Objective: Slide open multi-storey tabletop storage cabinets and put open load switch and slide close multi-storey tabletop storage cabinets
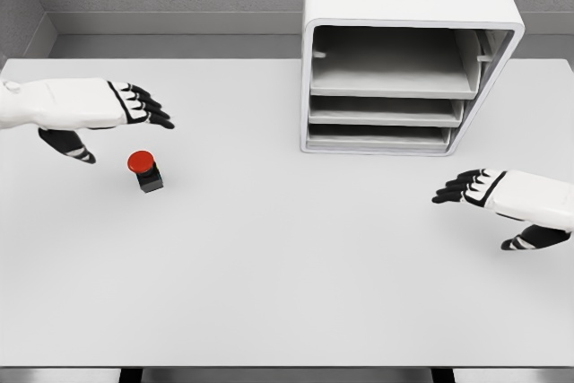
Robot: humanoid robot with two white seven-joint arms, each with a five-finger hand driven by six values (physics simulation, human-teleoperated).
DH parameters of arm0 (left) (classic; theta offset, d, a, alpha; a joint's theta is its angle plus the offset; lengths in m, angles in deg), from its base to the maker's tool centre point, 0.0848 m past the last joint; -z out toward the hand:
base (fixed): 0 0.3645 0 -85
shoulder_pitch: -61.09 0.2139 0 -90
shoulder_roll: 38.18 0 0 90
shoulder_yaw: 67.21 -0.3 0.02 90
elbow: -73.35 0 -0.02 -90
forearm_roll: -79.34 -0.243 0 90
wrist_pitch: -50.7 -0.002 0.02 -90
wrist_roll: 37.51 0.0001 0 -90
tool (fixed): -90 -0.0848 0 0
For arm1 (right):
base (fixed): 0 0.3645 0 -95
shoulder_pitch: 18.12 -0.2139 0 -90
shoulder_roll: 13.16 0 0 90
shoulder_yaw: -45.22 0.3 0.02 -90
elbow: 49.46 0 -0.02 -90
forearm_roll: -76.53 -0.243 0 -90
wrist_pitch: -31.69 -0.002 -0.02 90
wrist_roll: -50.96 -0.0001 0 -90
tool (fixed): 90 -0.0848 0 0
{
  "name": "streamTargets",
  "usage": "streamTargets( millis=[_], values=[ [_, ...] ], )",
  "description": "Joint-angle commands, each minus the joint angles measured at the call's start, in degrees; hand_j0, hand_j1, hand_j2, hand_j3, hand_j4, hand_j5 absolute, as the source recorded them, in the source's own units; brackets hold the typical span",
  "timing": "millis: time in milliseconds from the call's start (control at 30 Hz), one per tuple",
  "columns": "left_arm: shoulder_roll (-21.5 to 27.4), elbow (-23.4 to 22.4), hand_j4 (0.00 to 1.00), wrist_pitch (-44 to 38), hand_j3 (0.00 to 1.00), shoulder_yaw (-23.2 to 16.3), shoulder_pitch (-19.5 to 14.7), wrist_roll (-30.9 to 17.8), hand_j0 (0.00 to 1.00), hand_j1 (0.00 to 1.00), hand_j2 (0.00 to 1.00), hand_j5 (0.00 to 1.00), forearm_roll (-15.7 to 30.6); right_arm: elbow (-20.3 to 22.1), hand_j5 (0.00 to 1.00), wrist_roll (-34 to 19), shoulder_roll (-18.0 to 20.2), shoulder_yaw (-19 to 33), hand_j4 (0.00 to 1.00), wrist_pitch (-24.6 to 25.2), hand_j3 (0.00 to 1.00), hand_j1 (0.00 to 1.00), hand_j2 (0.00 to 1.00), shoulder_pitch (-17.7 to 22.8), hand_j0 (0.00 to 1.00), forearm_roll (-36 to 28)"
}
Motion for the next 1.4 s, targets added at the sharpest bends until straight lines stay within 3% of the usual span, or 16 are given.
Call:
streamTargets(
  millis=[0, 133, 267, 400, 600, 833, 900, 1067, 1167, 1267, 1367],
  values=[
    [-0.14, -0.97, 1.0, -0.15, 1.0, -0.29, -0.08, 0.03, 1.0, 1.0, 1.0, 1.0, 0.15, 0.03, 0.99, 0.02, 0.09, -0.16, 0.99, 0.16, 0.99, 0.99, 0.99, 0.0, 0.99, -0.28],
    [-0.31, -2.2, 1.0, -0.15, 1.0, -0.73, -0.26, 0.03, 1.0, 1.0, 1.0, 1.0, 0.15, 0.03, 1.0, 0.02, -0.09, -0.16, 1.0, 0.16, 1.0, 1.0, 1.0, -0.35, 1.0, -0.36],
    [-0.31, -2.55, 1.0, -0.15, 1.0, -2.39, -0.26, 0.03, 1.0, 1.0, 1.0, 1.0, -0.02, 0.03, 1.0, 0.02, -1.94, -0.34, 1.0, 0.16, 1.0, 1.0, 1.0, -5.98, 1.0, -0.45],
    [-2.42, -2.55, 1.0, -0.15, 1.0, -3.63, -0.17, 0.03, 1.0, 1.0, 1.0, 1.0, 0.15, -0.06, 1.0, 0.02, -3.96, -7.72, 1.0, 0.16, 1.0, 1.0, 1.0, -14.68, 1.0, -0.54],
    [-4.88, -7.29, 1.0, -0.15, 1.0, -5.3, -0.17, 0.03, 1.0, 1.0, 1.0, 1.0, -0.81, -0.06, 1.0, 0.02, -5.63, -10.1, 1.0, 0.16, 1.0, 1.0, 1.0, -20.13, 1.0, -0.8],
    [-6.73, -7.38, 1.0, -0.15, 1.0, -8.02, 0.09, 0.03, 1.0, 1.0, 1.0, 1.0, -3.71, -0.06, 1.0, 0.02, -6.86, -10.62, 1.0, 0.16, 1.0, 1.0, 1.0, -23.03, 1.0, -1.68],
    [-6.73, -7.38, 1.0, -0.15, 1.0, -9.43, 0.0, 0.03, 1.0, 1.0, 1.0, 1.0, -3.8, -0.14, 1.0, 0.02, -7.74, -14.49, 1.0, 0.16, 1.0, 1.0, 1.0, -26.1, 1.0, -1.68],
    [-6.64, -7.56, 1.0, -0.15, 1.0, -9.52, -0.26, 0.03, 1.0, 1.0, 1.0, 1.0, -6.26, -0.85, 1.0, 0.02, -9.14, -17.56, 1.0, 0.16, 1.0, 1.0, 1.0, -29.36, 1.0, -1.33],
    [-7.61, -10.02, 1.0, -0.15, 1.0, -9.52, -0.79, 0.03, 1.0, 1.0, 1.0, 1.0, -6.26, -1.55, 1.0, 0.02, -10.2, -19.06, 1.0, 0.35, 1.0, 1.0, 1.0, -31.2, 1.0, -0.8],
    [-7.61, -11.42, 1.0, -0.15, 1.0, -9.43, -1.23, 0.03, 1.0, 1.0, 1.0, 1.0, -6.17, -3.57, 1.0, 0.02, -11.34, -22.57, 1.0, 2.46, 1.0, 1.0, 1.0, -33.93, 1.0, 0.16],
    [-8.04, -11.78, 0.97, -0.15, 0.97, -9.34, -1.32, 0.03, 0.97, 0.97, 0.97, 0.97, -6.17, -5.24, 1.0, 0.02, -12.48, -22.75, 1.0, 5.98, 1.0, 1.0, 1.0, -35.51, 1.0, 0.25]
  ],
)
